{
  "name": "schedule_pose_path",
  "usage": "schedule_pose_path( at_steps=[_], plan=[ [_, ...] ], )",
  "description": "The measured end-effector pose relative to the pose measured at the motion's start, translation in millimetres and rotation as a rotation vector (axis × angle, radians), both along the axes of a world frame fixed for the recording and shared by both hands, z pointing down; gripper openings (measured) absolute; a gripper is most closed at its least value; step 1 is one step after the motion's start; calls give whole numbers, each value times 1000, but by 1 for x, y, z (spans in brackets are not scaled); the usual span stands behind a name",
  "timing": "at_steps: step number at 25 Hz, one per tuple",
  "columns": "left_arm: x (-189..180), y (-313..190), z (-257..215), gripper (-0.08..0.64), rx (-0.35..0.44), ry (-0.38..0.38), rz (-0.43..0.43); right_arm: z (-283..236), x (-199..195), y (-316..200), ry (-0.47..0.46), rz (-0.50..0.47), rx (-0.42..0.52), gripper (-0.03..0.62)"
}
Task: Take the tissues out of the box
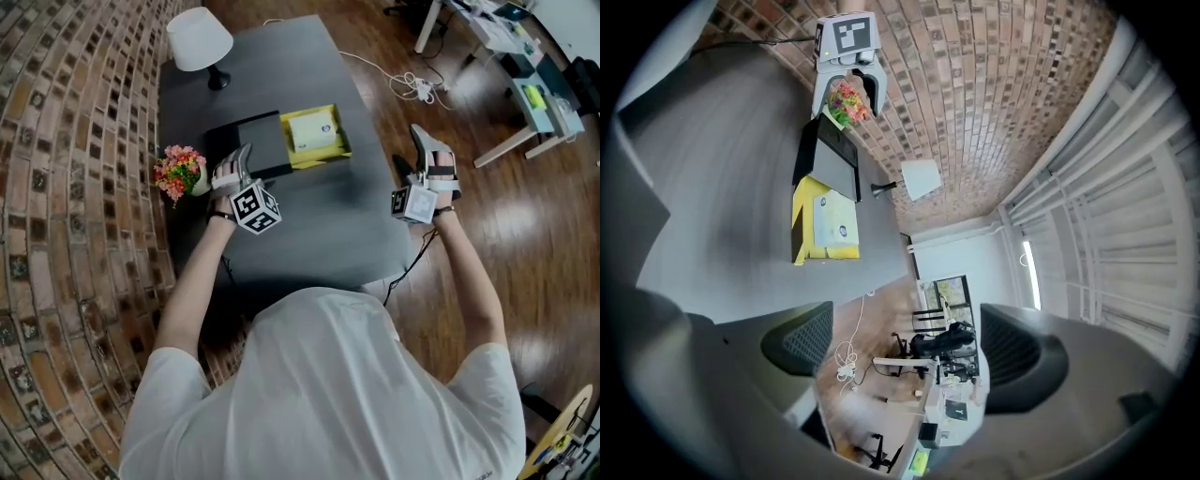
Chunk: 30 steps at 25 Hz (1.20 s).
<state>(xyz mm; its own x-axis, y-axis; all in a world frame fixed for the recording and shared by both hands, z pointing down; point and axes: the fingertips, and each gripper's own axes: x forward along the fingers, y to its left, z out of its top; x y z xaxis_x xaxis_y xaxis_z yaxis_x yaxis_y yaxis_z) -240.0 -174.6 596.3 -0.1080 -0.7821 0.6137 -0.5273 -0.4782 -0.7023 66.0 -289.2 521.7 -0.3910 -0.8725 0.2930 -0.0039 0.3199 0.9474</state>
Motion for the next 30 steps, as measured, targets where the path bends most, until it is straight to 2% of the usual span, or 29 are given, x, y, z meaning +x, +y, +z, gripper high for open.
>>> schedule_pose_path(
  at_steps=[4,9,18,24,30],
  plan=[
    [4,-12,-1,526,-7,45,4,-3,4,-6,0,3,0,486],
    [2,-23,6,526,-40,78,8,8,16,-13,-31,27,-36,486],
    [3,-46,9,526,-92,184,38,17,31,-16,-103,32,-106,486],
    [7,-61,4,526,-110,232,64,23,32,-18,-205,42,-193,486],
    [11,-77,-3,511,-104,348,48,23,29,-22,-294,50,-251,486]
  ],
)
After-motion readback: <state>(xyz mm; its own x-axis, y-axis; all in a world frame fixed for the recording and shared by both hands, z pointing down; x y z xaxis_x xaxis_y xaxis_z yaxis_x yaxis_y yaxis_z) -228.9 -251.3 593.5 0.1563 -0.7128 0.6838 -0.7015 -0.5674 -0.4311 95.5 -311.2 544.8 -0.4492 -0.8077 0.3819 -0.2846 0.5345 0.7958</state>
